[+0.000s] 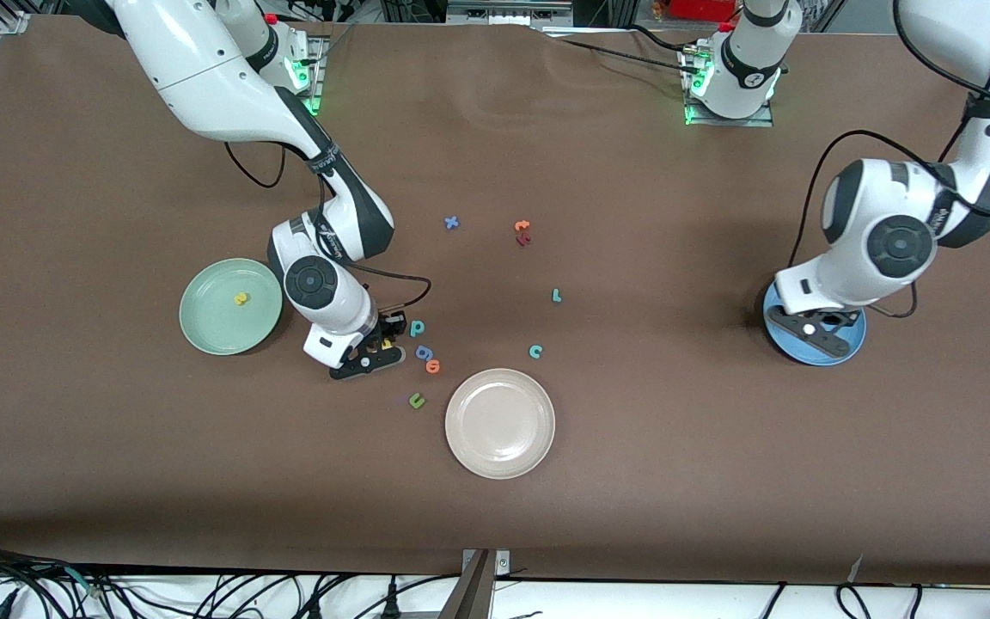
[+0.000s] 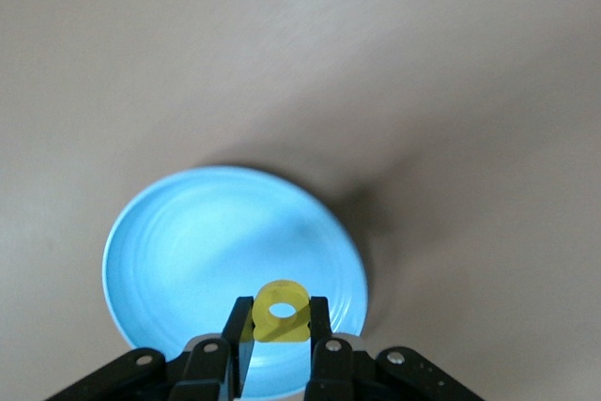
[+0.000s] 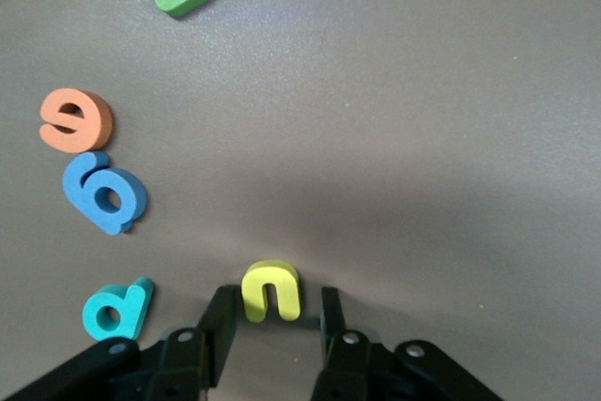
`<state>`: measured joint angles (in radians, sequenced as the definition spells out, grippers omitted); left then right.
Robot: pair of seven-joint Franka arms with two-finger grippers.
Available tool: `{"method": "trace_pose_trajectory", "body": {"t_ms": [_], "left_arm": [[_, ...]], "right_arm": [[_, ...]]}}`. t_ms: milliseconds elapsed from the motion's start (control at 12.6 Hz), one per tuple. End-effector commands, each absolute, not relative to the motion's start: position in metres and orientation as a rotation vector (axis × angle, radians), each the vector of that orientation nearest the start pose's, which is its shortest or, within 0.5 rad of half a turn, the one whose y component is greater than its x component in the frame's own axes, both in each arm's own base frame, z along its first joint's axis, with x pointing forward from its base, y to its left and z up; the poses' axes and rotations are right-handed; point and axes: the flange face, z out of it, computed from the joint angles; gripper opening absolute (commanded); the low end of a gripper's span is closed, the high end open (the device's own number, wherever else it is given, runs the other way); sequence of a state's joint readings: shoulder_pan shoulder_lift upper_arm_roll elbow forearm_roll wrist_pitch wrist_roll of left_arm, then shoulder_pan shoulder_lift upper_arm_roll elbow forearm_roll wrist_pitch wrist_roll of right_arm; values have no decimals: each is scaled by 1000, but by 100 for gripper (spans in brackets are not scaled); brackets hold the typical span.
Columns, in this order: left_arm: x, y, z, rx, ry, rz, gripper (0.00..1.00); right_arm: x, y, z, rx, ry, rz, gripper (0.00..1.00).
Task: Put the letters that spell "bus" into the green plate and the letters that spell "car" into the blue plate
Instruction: 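Grasp the yellow n with the right gripper while the left gripper carries the yellow a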
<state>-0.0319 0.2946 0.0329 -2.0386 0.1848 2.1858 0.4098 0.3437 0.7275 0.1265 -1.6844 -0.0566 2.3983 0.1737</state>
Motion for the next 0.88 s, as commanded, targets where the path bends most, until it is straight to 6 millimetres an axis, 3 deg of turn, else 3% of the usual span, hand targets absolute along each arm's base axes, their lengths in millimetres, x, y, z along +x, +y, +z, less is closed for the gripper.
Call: {"method": "trace_pose_trajectory", "body": {"t_ms": [0, 80, 159, 398, 557, 636, 795], "left_arm": [[569, 41, 290, -2962, 697, 287, 0], [567, 57, 285, -2972, 659, 303, 0], [566, 69, 280, -2979, 648, 314, 1], [563, 101, 255, -3043, 555, 322, 2], [561, 112, 240, -3075, 498, 321, 3], [559, 116, 230, -3112, 448, 330, 3], [559, 122, 216, -3132, 401, 317, 3]], "right_arm": [[609, 300, 174, -3042, -514, 39, 24], [610, 300, 176, -3031, -569, 30, 14], [612, 299, 179, -3027, -586, 25, 12], [615, 295, 184, -3031, -586, 18, 9], [617, 288, 200, -3043, -600, 39, 9], [621, 274, 213, -3058, -627, 67, 9], [627, 224, 233, -3094, -674, 202, 11]]}}
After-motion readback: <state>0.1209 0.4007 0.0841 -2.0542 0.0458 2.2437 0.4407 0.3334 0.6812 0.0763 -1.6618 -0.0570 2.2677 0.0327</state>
